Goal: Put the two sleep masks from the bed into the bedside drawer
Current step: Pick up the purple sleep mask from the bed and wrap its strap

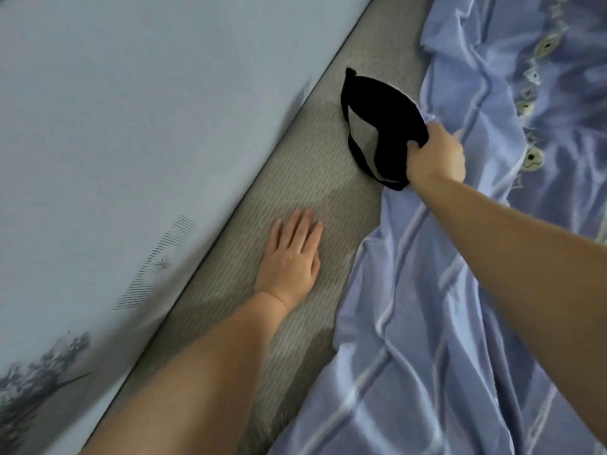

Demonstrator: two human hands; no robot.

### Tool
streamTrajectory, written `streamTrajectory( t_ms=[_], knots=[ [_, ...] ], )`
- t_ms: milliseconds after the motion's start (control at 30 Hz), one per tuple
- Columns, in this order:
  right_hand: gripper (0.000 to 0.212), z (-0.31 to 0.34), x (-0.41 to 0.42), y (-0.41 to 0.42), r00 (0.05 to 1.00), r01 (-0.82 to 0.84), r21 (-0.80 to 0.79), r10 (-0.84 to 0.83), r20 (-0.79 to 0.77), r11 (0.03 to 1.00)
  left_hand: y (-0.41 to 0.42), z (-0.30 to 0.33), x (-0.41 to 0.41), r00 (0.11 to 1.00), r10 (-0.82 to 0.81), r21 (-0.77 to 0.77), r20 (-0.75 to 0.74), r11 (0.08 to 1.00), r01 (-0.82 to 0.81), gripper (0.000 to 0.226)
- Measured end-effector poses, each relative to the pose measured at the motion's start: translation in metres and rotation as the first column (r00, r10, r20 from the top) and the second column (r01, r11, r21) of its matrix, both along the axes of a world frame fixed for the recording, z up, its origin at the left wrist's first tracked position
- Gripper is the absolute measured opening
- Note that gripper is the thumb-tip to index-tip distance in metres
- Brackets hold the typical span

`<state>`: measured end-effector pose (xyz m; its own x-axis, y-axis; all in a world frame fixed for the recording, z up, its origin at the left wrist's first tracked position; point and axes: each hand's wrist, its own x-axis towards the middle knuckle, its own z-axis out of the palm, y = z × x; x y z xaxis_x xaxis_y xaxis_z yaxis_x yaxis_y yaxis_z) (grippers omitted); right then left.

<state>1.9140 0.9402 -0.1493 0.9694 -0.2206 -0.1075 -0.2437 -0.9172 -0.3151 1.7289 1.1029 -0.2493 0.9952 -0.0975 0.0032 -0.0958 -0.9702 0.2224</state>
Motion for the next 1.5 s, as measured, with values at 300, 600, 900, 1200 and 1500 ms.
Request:
streamTrajectory(
  t_ms=[300,600,900,1200,1500],
  knots=[
    [0.015,0.073,-0.114,-0.038,0.947,-0.247,0.157,0.204,0.248,0.956,-0.010,0.069,-0.002,0.949,0.147,-0.440,-0.280,0.859,-0.263,0.040],
    [0.037,0.218,-0.285,-0.131,0.936,-0.278,0.575,0.081,0.344,0.770,-0.108,0.307,-0.113,0.933,-0.015,-0.893,-0.361,0.294,-0.341,0.029],
    [0.028,0.356,-0.468,-0.223,0.885,-0.463,0.640,0.364,0.291,0.613,-0.221,0.435,-0.352,0.946,0.231,-0.957,-0.226,0.127,-0.260,0.018],
    [0.040,0.410,-0.592,-0.232,0.724,-0.170,0.983,0.686,0.076,0.070,-0.236,0.505,-0.497,0.840,0.532,-0.994,-0.105,-0.023,-0.110,0.020],
    [0.028,0.413,-0.731,-0.160,0.741,-0.277,0.958,0.651,0.163,0.076,-0.196,0.508,-0.643,0.744,0.654,-0.991,-0.137,-0.096,-0.098,0.040]
  ],
)
